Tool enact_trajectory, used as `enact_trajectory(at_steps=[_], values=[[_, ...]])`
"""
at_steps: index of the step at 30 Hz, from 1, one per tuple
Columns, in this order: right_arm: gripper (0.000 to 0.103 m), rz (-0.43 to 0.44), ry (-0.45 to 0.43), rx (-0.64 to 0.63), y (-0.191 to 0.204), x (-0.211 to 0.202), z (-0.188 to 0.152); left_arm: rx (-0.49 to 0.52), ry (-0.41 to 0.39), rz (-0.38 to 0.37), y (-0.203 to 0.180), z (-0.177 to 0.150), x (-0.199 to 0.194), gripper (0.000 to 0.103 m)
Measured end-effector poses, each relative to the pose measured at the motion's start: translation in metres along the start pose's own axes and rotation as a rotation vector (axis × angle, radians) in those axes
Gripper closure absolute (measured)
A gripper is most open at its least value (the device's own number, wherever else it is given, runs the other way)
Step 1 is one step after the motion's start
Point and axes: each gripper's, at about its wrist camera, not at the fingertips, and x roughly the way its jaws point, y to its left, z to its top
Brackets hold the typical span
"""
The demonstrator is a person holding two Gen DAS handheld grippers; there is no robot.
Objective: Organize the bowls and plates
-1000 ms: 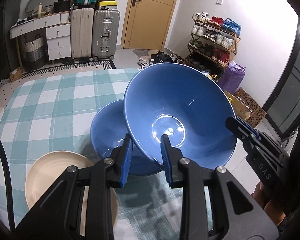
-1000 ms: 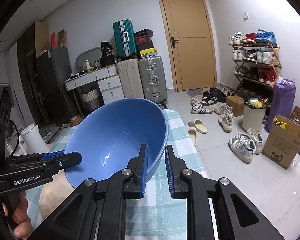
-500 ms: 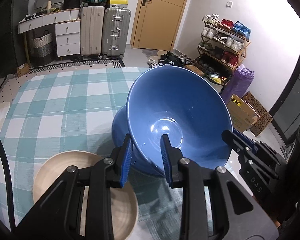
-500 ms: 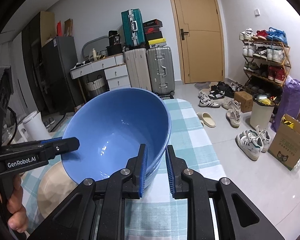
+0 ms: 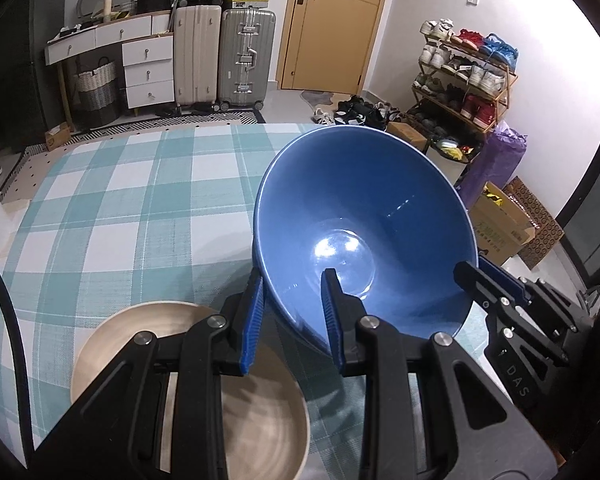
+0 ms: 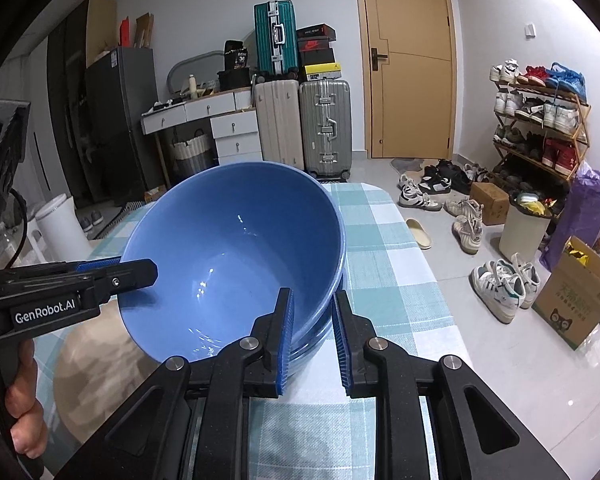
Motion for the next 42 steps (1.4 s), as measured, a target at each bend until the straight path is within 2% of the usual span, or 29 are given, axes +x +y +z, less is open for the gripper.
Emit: enact_trajectory(at_steps=[17,24,28,32,33,35,36,38,40,42], values=[[0.084,-0.036,0.018,-0.047,0.014,0.02,-0.008,0.044,0.042,0.044,0.008,-0.002,0.043,0.078],[0.084,-0.047,0.021,-0.054,0.012,0.02,-0.008,0.05,0.053,0.027,0.01,-0.005,0.05,0.078],[0.083,-0.008,0.026,-0.06,0.013,0.018,-0.008,0.052,0.057,0.026,0.01,-0.004,0.051,0.078],[0.083,-0.015,0.029,-0.066,0.011,0.019,-0.009,0.027,0.08,0.005,0.017,-0.003,0.057,0.077],[0.083,-0.009,0.034,-0.057,0.009,0.019,-0.009,0.016,0.092,-0.001,0.019,-0.001,0.059,0.075],[0.075,0.017,0.046,-0.021,0.003,0.02,-0.006,0.002,0.098,-0.018,0.026,-0.001,0.061,0.071],[0.073,0.02,0.053,-0.011,0.0,0.021,-0.005,-0.008,0.097,-0.026,0.028,0.001,0.061,0.064],[0.062,0.024,0.05,0.001,-0.004,0.021,-0.003,-0.021,0.088,-0.031,0.034,0.004,0.062,0.052],[0.053,0.032,0.052,0.022,-0.009,0.023,-0.001,-0.035,0.074,-0.042,0.039,0.006,0.062,0.032],[0.049,0.055,0.065,0.042,-0.012,0.028,-0.001,-0.055,0.069,-0.051,0.044,0.009,0.064,0.023]])
